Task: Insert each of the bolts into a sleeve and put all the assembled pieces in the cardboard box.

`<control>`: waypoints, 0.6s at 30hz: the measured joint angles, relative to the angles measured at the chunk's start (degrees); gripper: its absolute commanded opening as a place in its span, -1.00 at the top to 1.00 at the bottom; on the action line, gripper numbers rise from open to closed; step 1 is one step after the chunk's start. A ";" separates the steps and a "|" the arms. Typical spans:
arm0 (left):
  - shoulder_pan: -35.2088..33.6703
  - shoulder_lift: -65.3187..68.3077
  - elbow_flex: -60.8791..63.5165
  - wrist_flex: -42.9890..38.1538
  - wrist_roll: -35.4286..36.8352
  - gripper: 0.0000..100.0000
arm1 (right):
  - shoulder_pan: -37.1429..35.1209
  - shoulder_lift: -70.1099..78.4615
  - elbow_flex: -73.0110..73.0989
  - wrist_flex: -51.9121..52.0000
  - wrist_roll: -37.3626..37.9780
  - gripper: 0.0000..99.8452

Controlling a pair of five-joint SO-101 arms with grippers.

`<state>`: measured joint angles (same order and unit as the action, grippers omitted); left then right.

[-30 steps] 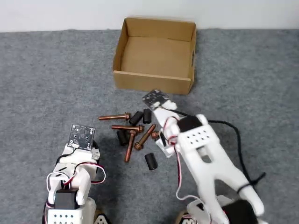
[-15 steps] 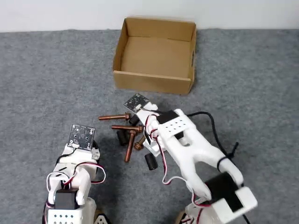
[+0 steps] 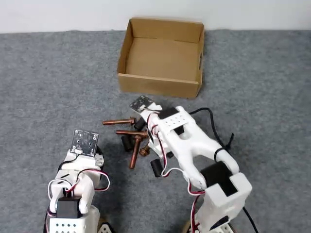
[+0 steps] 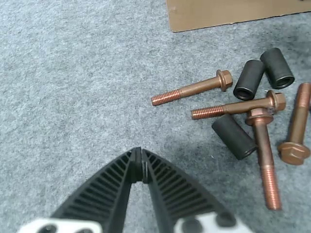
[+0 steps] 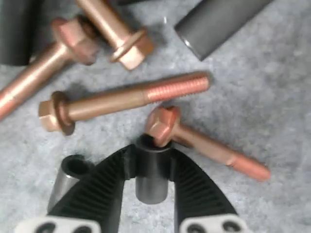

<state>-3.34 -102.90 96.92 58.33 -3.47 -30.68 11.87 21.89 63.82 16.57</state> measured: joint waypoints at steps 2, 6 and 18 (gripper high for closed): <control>0.00 0.00 0.00 0.00 0.00 0.98 | -0.62 0.09 -0.97 2.55 0.00 0.98; 0.00 0.00 0.00 0.00 0.00 0.98 | -0.26 -4.40 -2.20 8.18 0.09 0.98; 0.00 0.00 0.00 0.00 0.00 0.98 | 6.86 -29.98 -2.46 21.80 -10.02 0.98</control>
<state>-3.34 -102.90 96.92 58.33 -3.47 -23.82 -18.11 19.43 85.63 6.55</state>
